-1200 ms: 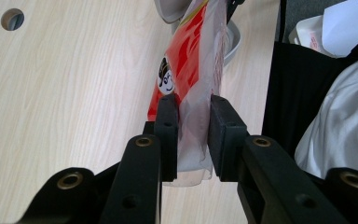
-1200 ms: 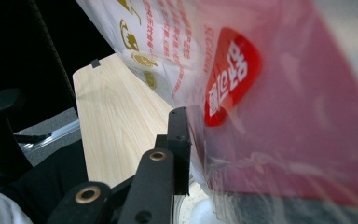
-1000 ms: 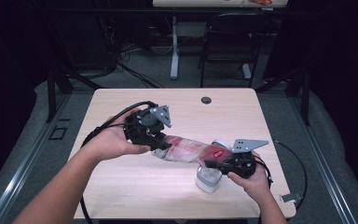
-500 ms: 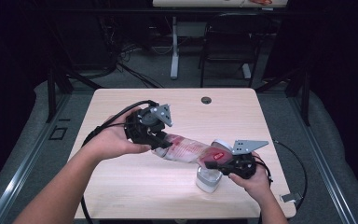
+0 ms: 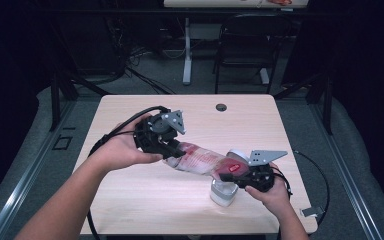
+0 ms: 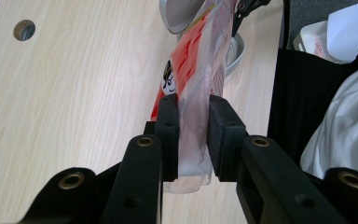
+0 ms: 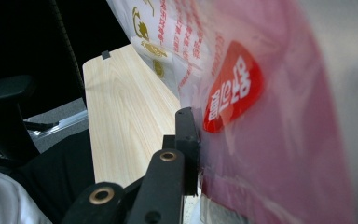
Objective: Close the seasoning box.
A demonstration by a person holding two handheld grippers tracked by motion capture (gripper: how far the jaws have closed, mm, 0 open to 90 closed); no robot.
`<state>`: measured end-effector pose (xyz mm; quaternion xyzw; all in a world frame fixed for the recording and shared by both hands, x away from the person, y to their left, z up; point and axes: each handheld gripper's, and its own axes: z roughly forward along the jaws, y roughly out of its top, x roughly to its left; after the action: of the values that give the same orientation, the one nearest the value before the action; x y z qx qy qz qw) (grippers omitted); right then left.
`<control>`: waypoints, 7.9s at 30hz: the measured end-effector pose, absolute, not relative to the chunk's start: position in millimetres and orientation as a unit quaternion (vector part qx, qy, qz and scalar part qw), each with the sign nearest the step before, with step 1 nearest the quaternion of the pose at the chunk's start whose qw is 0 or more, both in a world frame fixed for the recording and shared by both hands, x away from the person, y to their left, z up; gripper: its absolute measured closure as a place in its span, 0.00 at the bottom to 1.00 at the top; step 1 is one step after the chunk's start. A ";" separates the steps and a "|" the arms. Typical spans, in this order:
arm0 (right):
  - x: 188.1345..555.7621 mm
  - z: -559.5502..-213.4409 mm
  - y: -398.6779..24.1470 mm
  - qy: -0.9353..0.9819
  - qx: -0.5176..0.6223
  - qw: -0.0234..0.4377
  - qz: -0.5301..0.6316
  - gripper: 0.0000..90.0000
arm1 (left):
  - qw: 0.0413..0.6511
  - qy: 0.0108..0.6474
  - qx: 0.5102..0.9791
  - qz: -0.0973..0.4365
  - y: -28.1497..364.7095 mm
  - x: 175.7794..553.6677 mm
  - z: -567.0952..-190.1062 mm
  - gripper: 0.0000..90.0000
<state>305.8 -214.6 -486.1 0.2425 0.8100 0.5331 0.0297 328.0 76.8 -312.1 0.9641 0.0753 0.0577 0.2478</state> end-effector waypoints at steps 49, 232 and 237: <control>307.7 -488.3 -216.8 0.805 0.267 0.034 0.529 0.90 | 0.250 0.066 0.964 0.058 70.9 324.8 -310.1 0.84; 309.9 -487.5 -218.9 0.806 0.263 0.017 0.530 0.91 | 0.255 0.060 0.963 0.066 66.4 320.6 -299.0 0.85; 310.2 -487.5 -219.8 0.805 0.265 0.019 0.530 0.91 | 0.254 0.058 0.963 0.066 65.4 321.2 -299.3 0.85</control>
<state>310.2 -219.8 -487.5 0.2655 0.8051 0.5301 0.0191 321.2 65.4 -299.3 0.9632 0.0580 0.0665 0.2538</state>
